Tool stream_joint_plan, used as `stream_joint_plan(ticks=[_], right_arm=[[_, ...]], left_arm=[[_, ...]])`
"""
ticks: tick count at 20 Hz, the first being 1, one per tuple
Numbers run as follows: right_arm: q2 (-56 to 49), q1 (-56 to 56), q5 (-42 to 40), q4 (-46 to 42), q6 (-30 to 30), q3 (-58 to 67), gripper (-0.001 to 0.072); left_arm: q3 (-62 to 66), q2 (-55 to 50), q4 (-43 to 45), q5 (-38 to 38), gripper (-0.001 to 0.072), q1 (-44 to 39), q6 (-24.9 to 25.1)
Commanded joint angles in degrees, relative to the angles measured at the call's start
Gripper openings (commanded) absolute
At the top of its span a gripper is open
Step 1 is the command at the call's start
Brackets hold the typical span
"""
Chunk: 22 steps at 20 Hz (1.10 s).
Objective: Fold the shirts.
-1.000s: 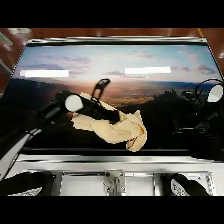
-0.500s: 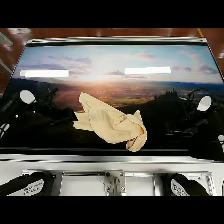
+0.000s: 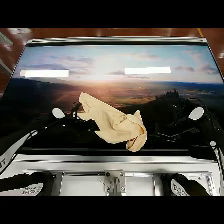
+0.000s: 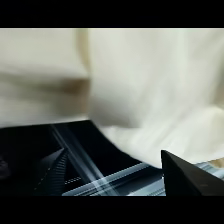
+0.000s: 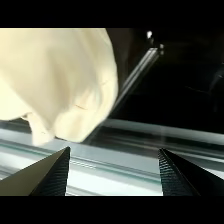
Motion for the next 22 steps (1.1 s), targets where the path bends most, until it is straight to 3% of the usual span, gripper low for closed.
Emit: stream_joint_plan(ticks=[1,2,3,4,5,6,10,15,17,19,20,21,22], right_arm=[[-0.02,0.00,-2.27,3.91,-0.04,-0.92,0.0665],[-0.02,0.00,-2.69,4.81,0.00,-0.92,0.0665],[-0.02,0.04,-3.06,6.23,0.00,-0.92,0.0665],[-0.02,0.04,-3.52,8.11,-0.02,-0.94,0.0665],[-0.02,0.04,-4.55,10.05,-0.02,-1.05,0.0665],[0.00,0.04,-5.97,11.56,-0.04,-1.40,0.0665],[-0.02,0.07,-10.05,14.45,-0.66,-4.68,0.0665],[-0.02,0.07,-12.13,16.50,-2.91,-7.72,0.0663],[-0.02,0.96,-13.77,17.62,-2.86,-7.76,0.0583],[-1.20,5.79,-16.52,17.11,-2.80,-7.74,0.0565],[-2.69,8.57,-18.12,15.96,-1.99,-7.74,0.0369],[-4.02,10.54,-18.99,14.69,-0.42,-7.72,0.0126],[-4.81,11.54,-19.06,14.80,1.33,-7.61,0.0059]], left_arm=[[-0.44,-4.07,-9.49,3.48,0.0704,-5.05,3.50],[-0.44,-4.81,-10.49,3.74,0.0700,-5.68,3.50],[-0.44,-5.35,-11.89,4.42,0.0592,-6.08,3.50],[-0.44,-5.38,-13.16,5.25,0.0332,-6.21,3.52],[-0.44,-5.22,-14.36,5.81,0.0151,-6.19,3.56],[-0.33,-4.94,-14.64,6.14,0.0047,-6.16,4.04],[0.98,-3.98,-14.58,3.78,0.0033,-6.19,7.67],[0.96,-2.64,-14.62,3.56,0.0032,-6.19,8.31],[0.98,-1.70,-14.58,3.13,0.0033,-6.12,9.64],[0.98,-0.15,-14.58,3.15,0.0032,-6.03,9.99],[0.96,0.61,-14.56,3.15,0.0032,-5.92,9.99],[0.96,1.62,-14.40,3.08,0.0032,-5.66,9.97],[0.98,2.78,-14.14,3.10,0.0031,-5.20,9.97]])
